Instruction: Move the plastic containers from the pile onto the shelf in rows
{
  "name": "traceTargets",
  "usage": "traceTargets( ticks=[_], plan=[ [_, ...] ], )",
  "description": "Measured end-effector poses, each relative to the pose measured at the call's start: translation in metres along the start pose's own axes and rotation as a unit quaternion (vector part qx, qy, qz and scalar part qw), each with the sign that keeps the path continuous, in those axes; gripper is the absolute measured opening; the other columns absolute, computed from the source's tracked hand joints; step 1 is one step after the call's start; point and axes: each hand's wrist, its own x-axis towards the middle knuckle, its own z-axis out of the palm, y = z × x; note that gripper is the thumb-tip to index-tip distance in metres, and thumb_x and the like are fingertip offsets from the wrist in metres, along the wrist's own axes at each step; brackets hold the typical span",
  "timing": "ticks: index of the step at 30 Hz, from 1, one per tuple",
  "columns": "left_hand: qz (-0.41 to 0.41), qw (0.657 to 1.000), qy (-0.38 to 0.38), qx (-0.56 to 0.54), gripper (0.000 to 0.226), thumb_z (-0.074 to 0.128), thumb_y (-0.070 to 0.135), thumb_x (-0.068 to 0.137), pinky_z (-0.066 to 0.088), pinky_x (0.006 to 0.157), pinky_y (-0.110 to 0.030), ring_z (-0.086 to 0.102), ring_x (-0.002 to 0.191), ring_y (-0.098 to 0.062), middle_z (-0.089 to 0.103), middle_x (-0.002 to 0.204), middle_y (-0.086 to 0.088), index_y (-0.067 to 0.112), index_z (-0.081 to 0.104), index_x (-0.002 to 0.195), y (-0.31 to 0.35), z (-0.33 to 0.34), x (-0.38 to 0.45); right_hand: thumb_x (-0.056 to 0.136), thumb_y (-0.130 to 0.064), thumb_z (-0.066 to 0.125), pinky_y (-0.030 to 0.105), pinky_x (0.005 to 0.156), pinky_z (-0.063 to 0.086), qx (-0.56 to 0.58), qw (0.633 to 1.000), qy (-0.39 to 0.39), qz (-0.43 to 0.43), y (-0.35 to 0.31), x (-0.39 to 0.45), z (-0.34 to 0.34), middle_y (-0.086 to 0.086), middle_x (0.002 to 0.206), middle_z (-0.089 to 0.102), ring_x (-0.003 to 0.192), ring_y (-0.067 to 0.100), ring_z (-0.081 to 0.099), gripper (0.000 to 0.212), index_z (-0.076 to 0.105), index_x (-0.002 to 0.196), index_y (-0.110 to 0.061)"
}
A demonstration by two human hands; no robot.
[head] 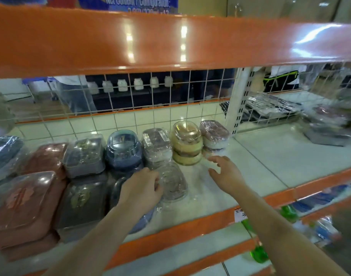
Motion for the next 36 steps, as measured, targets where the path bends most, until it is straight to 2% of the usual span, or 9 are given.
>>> traceTargets(
  ticks=[4,8,17,20,26,31,36],
  plan=[
    [0.013,1.000,-0.012,-0.014,0.022,0.045,0.031,0.094,0.044,0.082,-0.028,0.053,0.105,-0.014,0.054,0.112,0.007,0.022,0.059,0.110,0.035,0.017,0.009,0.091,-0.016,0.057,0.029,0.094,0.040,-0.006,1.000,0.004,0.005,0.028,0.000,-0.023,0.008,0.130,0.051,0.116,0.023,0.051,0.040,0.052,0.131,-0.014],
    [0.053,0.998,-0.030,-0.028,0.025,0.043,0.029,0.095,0.041,0.088,-0.027,0.051,0.111,-0.014,0.055,0.116,0.006,0.022,0.060,0.112,0.082,0.036,0.021,0.093,-0.018,0.054,0.025,0.090,0.039,-0.040,0.999,-0.010,0.006,0.067,0.002,-0.056,0.005,0.131,0.051,0.116,0.021,0.052,0.040,0.050,0.133,-0.017],
    [0.070,0.989,-0.107,-0.080,0.033,0.044,0.026,0.096,0.036,0.091,-0.022,0.050,0.116,-0.013,0.053,0.126,0.003,0.021,0.051,0.128,0.239,0.089,0.056,0.094,-0.020,0.053,0.022,0.086,0.037,-0.069,0.997,-0.006,0.038,0.193,0.001,-0.169,0.003,0.128,0.052,0.115,0.017,0.051,0.040,0.049,0.134,-0.019],
    [0.054,0.987,-0.117,-0.096,0.035,0.046,0.029,0.095,0.041,0.095,-0.027,0.051,0.115,-0.014,0.052,0.127,0.004,0.024,0.049,0.130,0.290,0.110,0.067,0.093,-0.019,0.053,0.026,0.090,0.039,-0.065,0.996,0.009,0.060,0.237,-0.007,-0.206,0.004,0.127,0.052,0.116,0.017,0.051,0.040,0.049,0.133,-0.018],
    [0.064,0.985,-0.117,-0.106,0.040,0.049,0.032,0.094,0.038,0.101,-0.030,0.045,0.123,-0.018,0.047,0.133,0.000,0.023,0.047,0.133,0.385,0.147,0.096,0.091,-0.015,0.052,0.033,0.095,0.043,-0.084,0.988,0.033,0.129,0.316,-0.021,-0.272,0.008,0.132,0.050,0.116,0.026,0.053,0.044,0.048,0.135,-0.019],
    [0.094,0.981,-0.139,-0.097,0.044,0.050,0.030,0.093,0.036,0.103,-0.029,0.043,0.125,-0.020,0.046,0.135,-0.004,0.022,0.043,0.136,0.446,0.170,0.115,0.092,-0.014,0.052,0.030,0.092,0.039,-0.077,0.982,0.062,0.163,0.365,-0.034,-0.309,0.009,0.137,0.046,0.119,0.026,0.051,0.047,0.044,0.138,-0.015],
    [0.119,0.977,-0.146,-0.099,0.044,0.050,0.029,0.093,0.036,0.103,-0.031,0.042,0.126,-0.022,0.044,0.137,-0.004,0.022,0.043,0.136,0.489,0.186,0.146,0.091,-0.017,0.053,0.030,0.084,0.042,-0.076,0.975,0.092,0.186,0.402,-0.027,-0.329,0.010,0.136,0.047,0.114,0.027,0.054,0.048,0.043,0.138,-0.017]
  ],
)
